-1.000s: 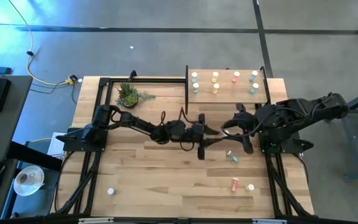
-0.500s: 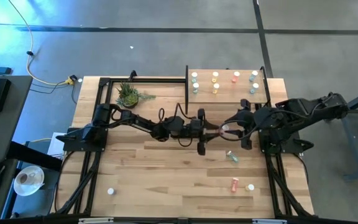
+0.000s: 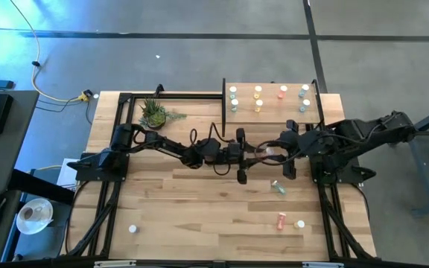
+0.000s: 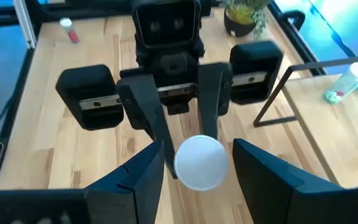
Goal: Pick and place medicine bottles onto shelf by color
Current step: Put the pink pill bottle aligned with the other pink pill bottle on the shelf
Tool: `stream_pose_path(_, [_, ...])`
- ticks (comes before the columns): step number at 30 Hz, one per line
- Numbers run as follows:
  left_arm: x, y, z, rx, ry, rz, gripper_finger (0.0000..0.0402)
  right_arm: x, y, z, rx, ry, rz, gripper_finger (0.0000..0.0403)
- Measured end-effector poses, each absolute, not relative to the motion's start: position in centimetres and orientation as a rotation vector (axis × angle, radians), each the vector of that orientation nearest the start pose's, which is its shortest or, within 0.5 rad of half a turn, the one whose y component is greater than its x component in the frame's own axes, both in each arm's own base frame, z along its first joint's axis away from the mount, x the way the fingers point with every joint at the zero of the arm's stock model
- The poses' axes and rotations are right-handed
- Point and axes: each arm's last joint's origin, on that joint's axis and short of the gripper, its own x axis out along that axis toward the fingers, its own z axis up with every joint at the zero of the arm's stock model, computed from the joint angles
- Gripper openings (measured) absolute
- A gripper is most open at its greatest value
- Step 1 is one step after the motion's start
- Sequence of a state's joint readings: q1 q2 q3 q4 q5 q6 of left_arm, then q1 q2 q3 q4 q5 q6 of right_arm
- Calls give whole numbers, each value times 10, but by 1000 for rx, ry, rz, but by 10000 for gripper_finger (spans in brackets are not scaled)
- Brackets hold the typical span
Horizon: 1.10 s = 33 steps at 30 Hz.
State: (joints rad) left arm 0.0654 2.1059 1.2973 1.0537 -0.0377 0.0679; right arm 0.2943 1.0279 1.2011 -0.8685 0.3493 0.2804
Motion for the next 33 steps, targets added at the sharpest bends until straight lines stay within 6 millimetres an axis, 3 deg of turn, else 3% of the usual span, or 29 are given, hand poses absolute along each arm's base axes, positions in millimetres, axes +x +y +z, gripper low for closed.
stream_pose_path(11, [460, 31, 218, 85, -239, 112, 92, 192, 48, 364, 69, 674, -160, 177])
stream_pose_path(22, [460, 31, 218, 85, -239, 116, 92, 192, 48, 364, 74, 676, -152, 114])
stream_pose_path(33, [460, 31, 218, 86, -231, 109, 104, 192, 48, 363, 85, 678, -152, 103])
